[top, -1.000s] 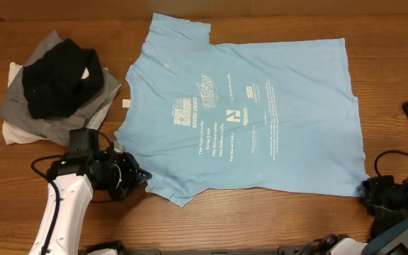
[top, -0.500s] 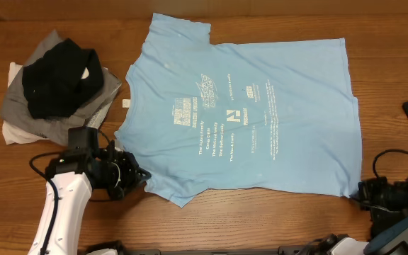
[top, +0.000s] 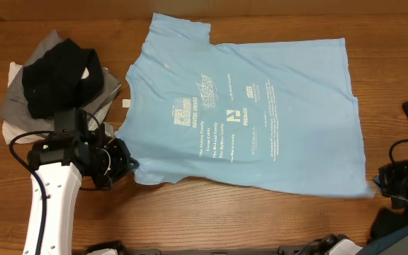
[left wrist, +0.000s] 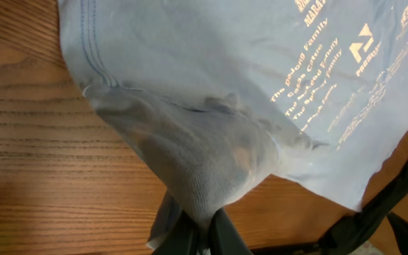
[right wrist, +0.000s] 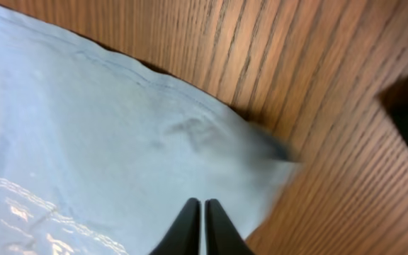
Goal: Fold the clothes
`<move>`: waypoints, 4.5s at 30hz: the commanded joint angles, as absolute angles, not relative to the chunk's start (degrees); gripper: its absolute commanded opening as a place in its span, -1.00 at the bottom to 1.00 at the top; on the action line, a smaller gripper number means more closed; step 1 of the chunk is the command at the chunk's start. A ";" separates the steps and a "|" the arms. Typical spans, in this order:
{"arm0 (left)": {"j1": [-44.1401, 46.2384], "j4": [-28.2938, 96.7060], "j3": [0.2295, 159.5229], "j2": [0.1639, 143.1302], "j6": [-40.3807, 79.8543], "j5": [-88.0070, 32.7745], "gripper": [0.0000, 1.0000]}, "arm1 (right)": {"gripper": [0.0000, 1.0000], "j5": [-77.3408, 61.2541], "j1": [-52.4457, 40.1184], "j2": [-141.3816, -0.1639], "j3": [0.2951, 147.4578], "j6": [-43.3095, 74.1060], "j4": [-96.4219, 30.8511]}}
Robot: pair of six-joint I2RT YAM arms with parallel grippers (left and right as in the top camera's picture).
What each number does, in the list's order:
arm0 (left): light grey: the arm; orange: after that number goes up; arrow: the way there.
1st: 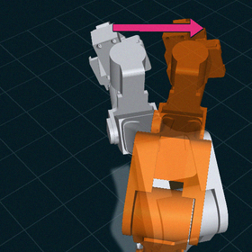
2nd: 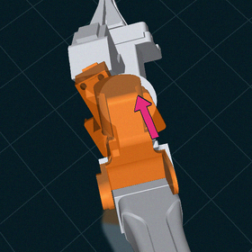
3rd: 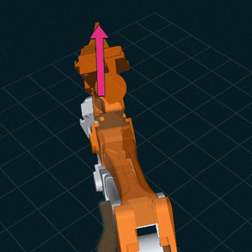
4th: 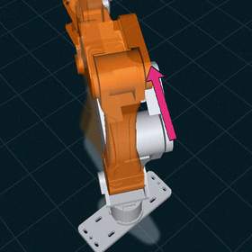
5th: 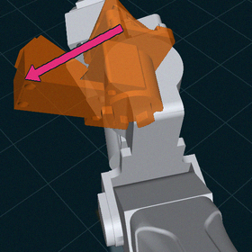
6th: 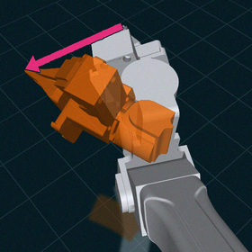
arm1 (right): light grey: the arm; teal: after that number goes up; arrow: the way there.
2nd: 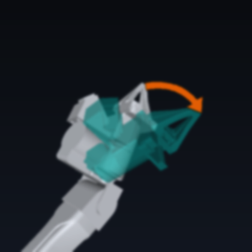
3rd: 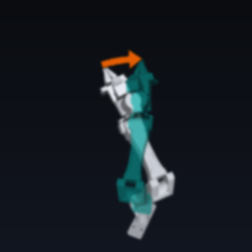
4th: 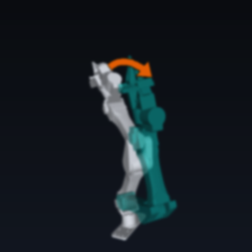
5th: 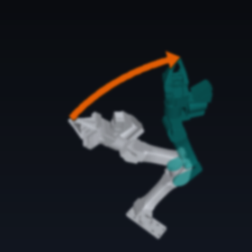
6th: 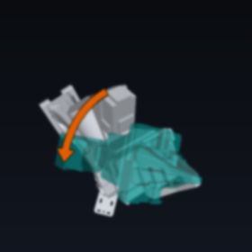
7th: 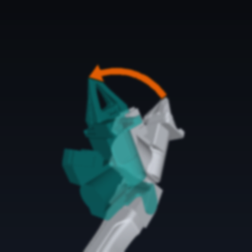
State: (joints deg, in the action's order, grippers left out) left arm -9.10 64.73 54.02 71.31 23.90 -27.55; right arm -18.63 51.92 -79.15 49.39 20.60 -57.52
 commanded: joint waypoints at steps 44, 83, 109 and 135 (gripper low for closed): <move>-8.97 65.19 54.92 71.13 21.82 -26.48 -0.88 | -0.92 -17.72 51.81 -76.40 46.87 22.28 -56.69; -8.97 64.73 54.94 71.13 21.82 -25.50 -0.85 | -0.92 -15.29 51.83 -81.38 34.57 22.22 -45.43; -8.97 59.55 54.94 67.66 21.80 -23.35 -0.87 | -0.92 -23.73 44.97 -74.89 56.49 22.81 -57.32; -8.97 29.58 54.94 79.09 19.90 -25.54 -0.85 | -0.92 -24.14 38.57 -89.34 56.49 37.63 -31.03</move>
